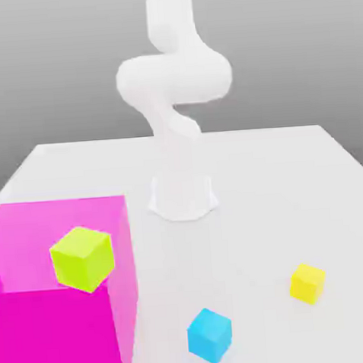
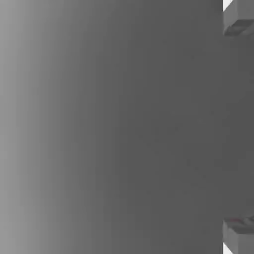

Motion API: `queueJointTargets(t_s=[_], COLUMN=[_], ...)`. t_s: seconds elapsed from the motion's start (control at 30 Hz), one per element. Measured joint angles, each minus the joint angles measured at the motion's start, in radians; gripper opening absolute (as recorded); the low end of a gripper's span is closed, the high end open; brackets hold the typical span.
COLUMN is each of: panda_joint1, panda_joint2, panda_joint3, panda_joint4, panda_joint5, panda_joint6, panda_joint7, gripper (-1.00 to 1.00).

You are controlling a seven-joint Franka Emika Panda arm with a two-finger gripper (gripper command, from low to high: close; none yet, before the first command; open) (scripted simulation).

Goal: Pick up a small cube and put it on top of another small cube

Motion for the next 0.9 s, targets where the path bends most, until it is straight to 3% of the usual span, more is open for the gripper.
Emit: queueJointTargets(t_s=[0.5, 0.9], panda_joint1=[-0.140, -0.101], panda_joint2=[0.552, 0.976], panda_joint3=[0.158, 0.136], panda_joint4=[-0.159, -0.242], panda_joint5=[-0.116, -0.131], panda_joint6=[0.254, 0.491], panda_joint7=[0.463, 0.713], gripper=[0.00, 0.00])
